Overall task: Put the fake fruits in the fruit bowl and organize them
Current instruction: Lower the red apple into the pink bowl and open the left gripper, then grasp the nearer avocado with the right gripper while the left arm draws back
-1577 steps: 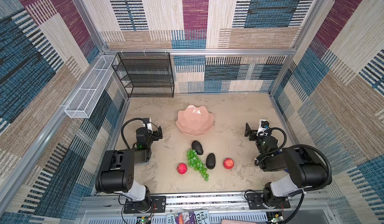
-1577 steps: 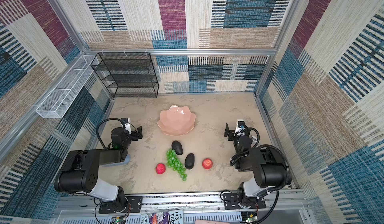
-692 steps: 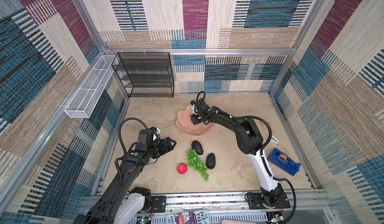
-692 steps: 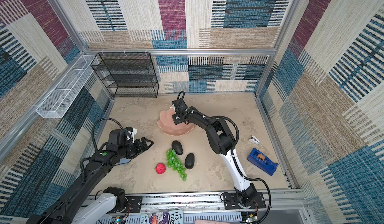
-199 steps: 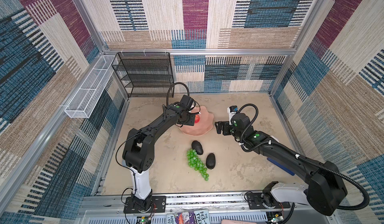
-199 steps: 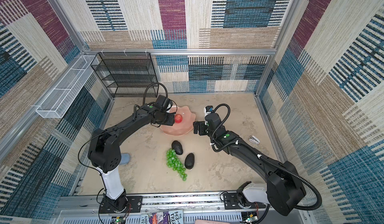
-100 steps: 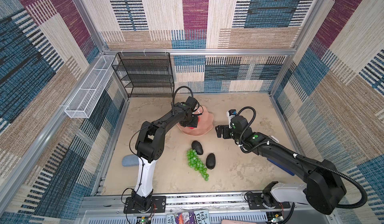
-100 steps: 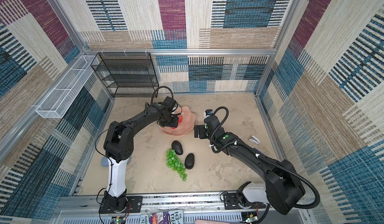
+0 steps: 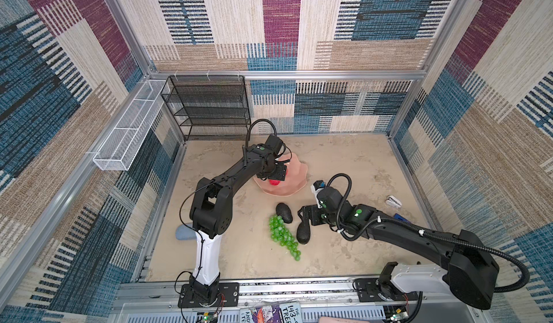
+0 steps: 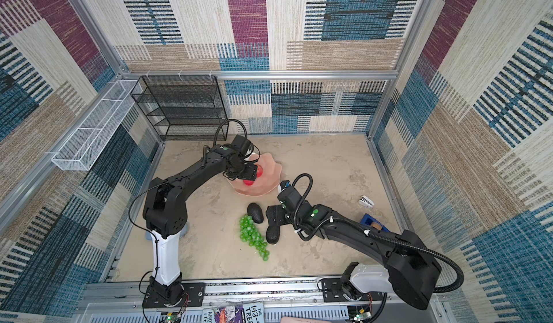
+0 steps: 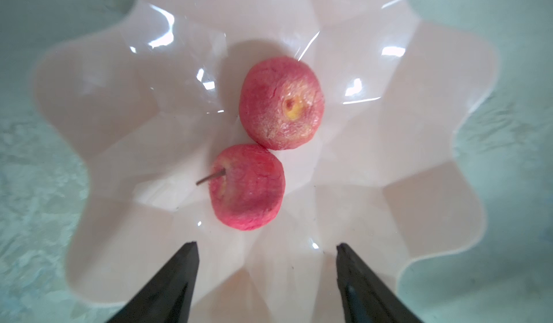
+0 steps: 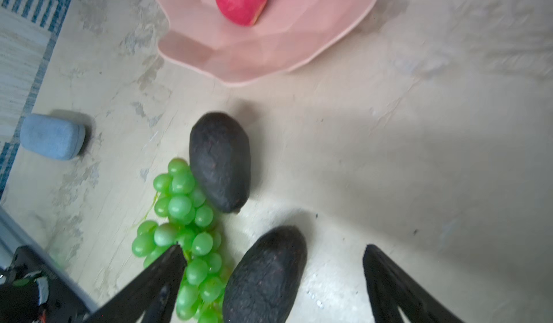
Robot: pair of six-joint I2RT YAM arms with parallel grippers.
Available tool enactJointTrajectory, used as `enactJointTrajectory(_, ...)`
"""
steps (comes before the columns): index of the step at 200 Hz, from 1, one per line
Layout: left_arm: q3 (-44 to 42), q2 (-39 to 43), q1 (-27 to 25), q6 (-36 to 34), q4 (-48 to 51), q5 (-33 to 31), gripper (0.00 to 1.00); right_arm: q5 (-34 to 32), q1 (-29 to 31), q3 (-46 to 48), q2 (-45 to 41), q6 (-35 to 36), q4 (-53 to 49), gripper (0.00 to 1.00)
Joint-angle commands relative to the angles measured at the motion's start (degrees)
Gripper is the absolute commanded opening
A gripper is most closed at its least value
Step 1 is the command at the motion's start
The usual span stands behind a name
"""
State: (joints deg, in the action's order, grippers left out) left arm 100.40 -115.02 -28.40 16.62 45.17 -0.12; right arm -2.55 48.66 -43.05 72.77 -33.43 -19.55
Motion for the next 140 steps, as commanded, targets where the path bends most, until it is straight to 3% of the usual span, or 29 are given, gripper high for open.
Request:
enactJointTrajectory(1,-2.5,6.3,0.0,1.9,-2.5,-3.8,0.77,2.0,3.0,1.7,0.0,-7.3,-0.6,0.94)
enactJointTrajectory(39,-22.1,27.2,0.2,3.7,-20.8,-11.5,0.8,1.8,7.8,4.0,3.1,-13.1,1.5,0.91)
enactJointTrajectory(70,-41.1,44.3,0.9,6.8,-33.9,-16.8,0.83,0.3,7.9,3.8,6.0,-14.2,3.0,0.81)
enactJointTrajectory(113,-55.8,58.4,2.3,9.4,-32.9,-22.3,0.86,-3.9,7.9,0.9,8.4,-12.2,0.6,0.58)
enactJointTrajectory(140,-60.5,63.6,3.3,11.3,-29.2,-22.8,0.86,-8.8,7.7,-2.9,7.4,-9.6,-4.0,0.52)
